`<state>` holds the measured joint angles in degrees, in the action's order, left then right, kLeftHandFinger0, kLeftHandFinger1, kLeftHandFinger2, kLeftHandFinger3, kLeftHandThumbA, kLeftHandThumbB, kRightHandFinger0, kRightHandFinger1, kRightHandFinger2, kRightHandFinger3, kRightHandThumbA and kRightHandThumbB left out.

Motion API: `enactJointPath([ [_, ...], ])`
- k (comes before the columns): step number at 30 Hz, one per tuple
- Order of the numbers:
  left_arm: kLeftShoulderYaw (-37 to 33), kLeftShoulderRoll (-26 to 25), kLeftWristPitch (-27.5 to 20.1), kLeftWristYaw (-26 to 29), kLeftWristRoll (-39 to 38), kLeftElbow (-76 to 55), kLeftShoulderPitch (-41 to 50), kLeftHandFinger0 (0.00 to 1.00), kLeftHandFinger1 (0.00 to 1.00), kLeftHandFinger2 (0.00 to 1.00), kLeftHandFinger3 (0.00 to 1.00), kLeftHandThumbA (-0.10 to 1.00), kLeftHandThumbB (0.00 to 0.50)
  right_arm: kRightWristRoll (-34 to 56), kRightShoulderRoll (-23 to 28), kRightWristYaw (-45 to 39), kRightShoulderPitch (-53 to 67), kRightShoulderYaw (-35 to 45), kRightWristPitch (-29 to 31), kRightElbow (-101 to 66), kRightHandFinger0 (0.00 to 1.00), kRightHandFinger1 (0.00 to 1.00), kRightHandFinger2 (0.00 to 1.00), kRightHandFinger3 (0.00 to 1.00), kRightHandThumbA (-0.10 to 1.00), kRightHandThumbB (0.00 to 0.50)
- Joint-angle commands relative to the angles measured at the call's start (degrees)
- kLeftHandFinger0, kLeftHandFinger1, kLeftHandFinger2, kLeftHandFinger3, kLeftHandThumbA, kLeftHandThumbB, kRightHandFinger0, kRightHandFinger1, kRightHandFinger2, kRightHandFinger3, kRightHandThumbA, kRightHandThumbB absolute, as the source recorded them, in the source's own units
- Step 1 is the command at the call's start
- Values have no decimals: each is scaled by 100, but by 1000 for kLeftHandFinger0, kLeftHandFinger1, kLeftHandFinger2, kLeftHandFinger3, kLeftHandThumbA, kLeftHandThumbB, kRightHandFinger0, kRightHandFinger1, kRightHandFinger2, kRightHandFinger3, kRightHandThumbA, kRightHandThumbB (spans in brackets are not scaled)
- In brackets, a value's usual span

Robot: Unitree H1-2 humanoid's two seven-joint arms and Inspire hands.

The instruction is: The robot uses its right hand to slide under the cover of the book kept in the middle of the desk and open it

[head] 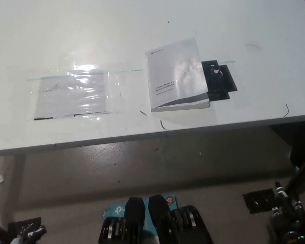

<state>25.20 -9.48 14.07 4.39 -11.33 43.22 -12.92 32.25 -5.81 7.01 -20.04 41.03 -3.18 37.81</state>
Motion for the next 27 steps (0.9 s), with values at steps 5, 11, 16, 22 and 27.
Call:
enactJointPath([
  [5,87,-90,195,279,-141,-120,-81,1000,1000,1000,802,505,1,677,384,545,-522,407,63,-674,896,977,1000,1000,1000,199],
  [11,33,-113,73,154,-164,-55,-47,1000,1000,993,871,533,0,1088,505,1024,-680,760,-80,-1319,845,961,1000,1000,869,229],
  [16,-17,-69,199,265,-115,-287,40,1000,1000,1000,842,542,2,1376,637,1184,-847,858,-148,-1735,918,1000,1000,1000,979,93],
  [22,-8,-101,93,144,-207,-206,39,1000,1000,1000,912,533,0,1486,606,1330,-937,730,-154,-2240,908,1000,1000,1000,938,80],
  [27,-12,-86,159,209,-208,-253,45,1000,1000,989,823,527,1,1507,596,1433,-1025,530,-198,-2735,852,945,1000,1000,877,130],
])
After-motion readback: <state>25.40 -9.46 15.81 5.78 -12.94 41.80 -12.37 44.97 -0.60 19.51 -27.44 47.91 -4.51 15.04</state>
